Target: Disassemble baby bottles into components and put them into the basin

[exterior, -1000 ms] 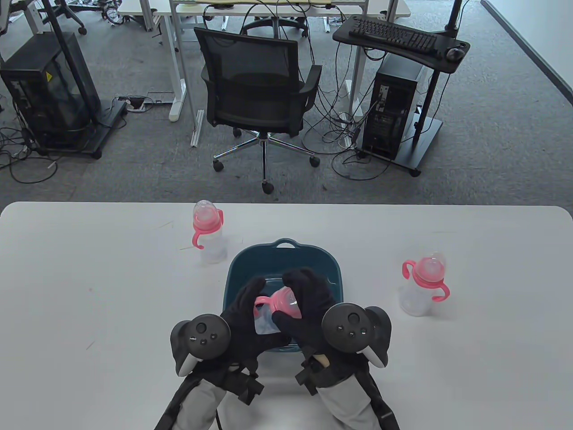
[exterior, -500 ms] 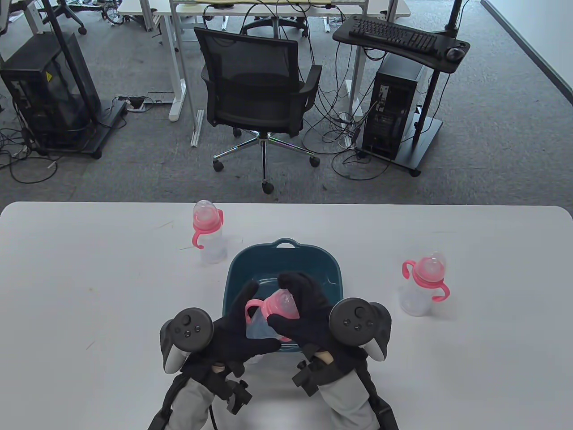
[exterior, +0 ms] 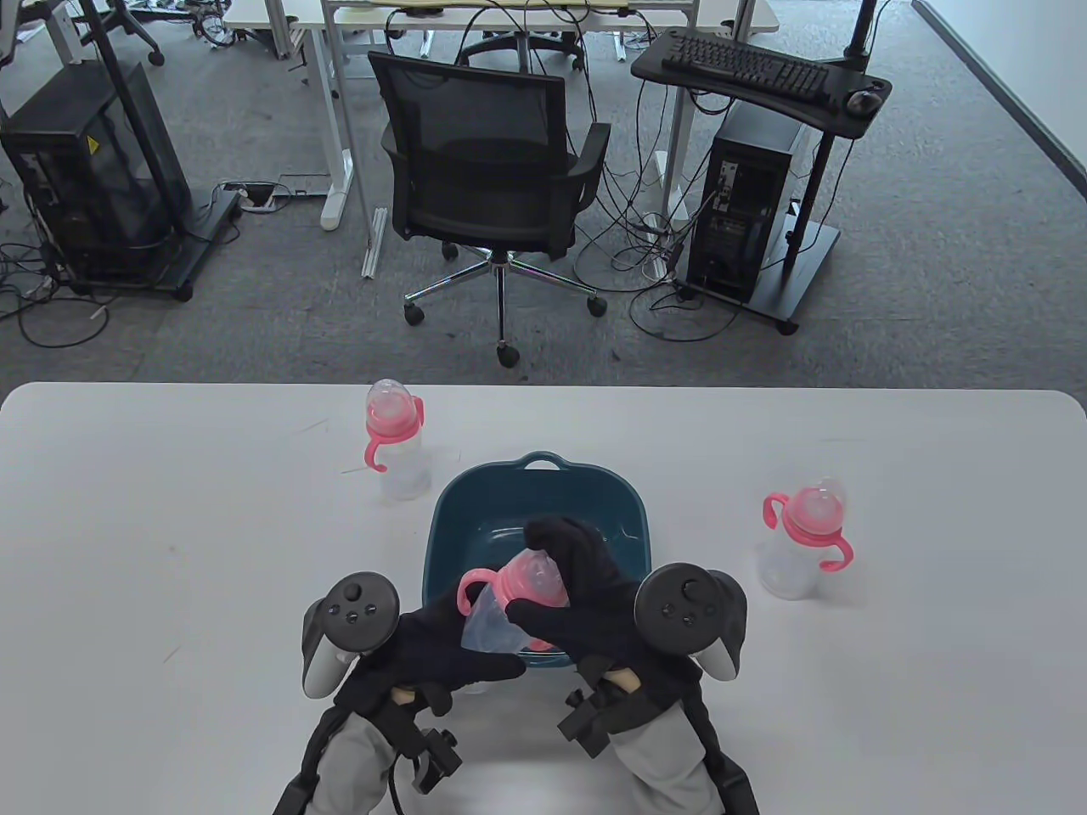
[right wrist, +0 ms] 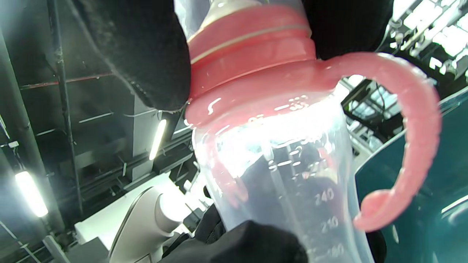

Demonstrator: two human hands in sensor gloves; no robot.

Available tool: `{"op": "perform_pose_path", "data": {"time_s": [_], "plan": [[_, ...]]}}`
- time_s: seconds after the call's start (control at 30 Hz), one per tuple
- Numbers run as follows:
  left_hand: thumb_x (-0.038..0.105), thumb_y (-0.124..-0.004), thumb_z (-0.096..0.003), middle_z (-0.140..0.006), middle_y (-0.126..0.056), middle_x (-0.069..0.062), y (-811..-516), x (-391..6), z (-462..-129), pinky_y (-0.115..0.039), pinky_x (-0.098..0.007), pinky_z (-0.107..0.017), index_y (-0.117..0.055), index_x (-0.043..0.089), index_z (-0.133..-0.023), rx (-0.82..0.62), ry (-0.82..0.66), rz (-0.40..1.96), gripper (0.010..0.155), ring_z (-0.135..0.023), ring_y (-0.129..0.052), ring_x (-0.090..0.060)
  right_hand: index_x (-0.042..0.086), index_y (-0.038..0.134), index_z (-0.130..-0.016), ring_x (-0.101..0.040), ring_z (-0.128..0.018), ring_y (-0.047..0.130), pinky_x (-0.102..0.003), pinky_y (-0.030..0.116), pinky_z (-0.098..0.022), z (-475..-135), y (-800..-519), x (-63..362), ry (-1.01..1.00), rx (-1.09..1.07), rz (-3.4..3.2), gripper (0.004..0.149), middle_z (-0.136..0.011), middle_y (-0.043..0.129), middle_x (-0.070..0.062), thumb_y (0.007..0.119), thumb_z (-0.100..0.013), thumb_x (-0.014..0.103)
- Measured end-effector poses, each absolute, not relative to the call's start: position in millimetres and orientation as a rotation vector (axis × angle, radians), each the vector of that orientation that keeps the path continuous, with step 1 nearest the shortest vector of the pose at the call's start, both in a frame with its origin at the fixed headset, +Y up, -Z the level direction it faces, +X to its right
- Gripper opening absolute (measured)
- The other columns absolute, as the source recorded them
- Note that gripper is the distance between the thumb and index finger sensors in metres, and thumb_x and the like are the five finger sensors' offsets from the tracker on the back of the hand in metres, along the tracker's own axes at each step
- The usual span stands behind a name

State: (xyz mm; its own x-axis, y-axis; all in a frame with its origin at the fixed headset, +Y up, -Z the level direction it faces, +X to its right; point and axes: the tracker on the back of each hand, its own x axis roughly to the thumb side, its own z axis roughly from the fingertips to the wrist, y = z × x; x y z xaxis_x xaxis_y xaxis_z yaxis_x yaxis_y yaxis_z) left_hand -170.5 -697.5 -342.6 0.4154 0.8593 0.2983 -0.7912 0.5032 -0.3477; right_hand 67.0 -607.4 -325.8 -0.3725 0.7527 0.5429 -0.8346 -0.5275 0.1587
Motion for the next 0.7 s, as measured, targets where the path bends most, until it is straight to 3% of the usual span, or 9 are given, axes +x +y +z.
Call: {"op": "perform_pose_path", "data": {"time_s": [0.3, 0.63, 0.7], "plan": [[0.056, -0.098, -0.0323, -0.103, -0.062, 0.004, -696.1, -168.9, -339.9, -0.052, -0.060, -0.073, -0.047, 0.038, -0.106, -0.075, -0.443, 1.016, 0.092, -0.096, -0.074, -0.029, 0.022, 0.042, -0.110, -0.053, -0.095, 0.061, -0.065, 0.058, -0.066, -328.2, -611.6, 68.9, -0.200, 0.724, 1.996, 0.077, -0.113, 0.046, -0.021, 0.090, -0.050, 0.029], [0.054, -0.098, -0.0324, -0.103, -0.059, 0.006, -692.7, -172.7, -337.4, -0.049, -0.060, -0.074, -0.045, 0.039, -0.106, -0.030, -0.403, 0.996, 0.092, -0.097, -0.070, -0.027, 0.022, 0.045, -0.109, -0.051, -0.095, 0.063, -0.063, 0.060, -0.067, -327.7, -613.3, 64.4, -0.286, 0.734, 1.973, 0.077, -0.113, 0.048, -0.020, 0.090, -0.048, 0.028], [0.057, -0.096, -0.0337, -0.103, -0.059, 0.004, -693.7, -171.9, -336.6, -0.051, -0.060, -0.072, -0.044, 0.037, -0.107, -0.018, -0.354, 0.970, 0.092, -0.095, -0.072, -0.028, 0.024, 0.045, -0.108, -0.048, -0.097, 0.060, -0.062, 0.058, -0.068, -324.2, -613.8, 63.3, -0.393, 0.686, 1.988, 0.077, -0.113, 0.046, -0.017, 0.091, -0.047, 0.025]]}}
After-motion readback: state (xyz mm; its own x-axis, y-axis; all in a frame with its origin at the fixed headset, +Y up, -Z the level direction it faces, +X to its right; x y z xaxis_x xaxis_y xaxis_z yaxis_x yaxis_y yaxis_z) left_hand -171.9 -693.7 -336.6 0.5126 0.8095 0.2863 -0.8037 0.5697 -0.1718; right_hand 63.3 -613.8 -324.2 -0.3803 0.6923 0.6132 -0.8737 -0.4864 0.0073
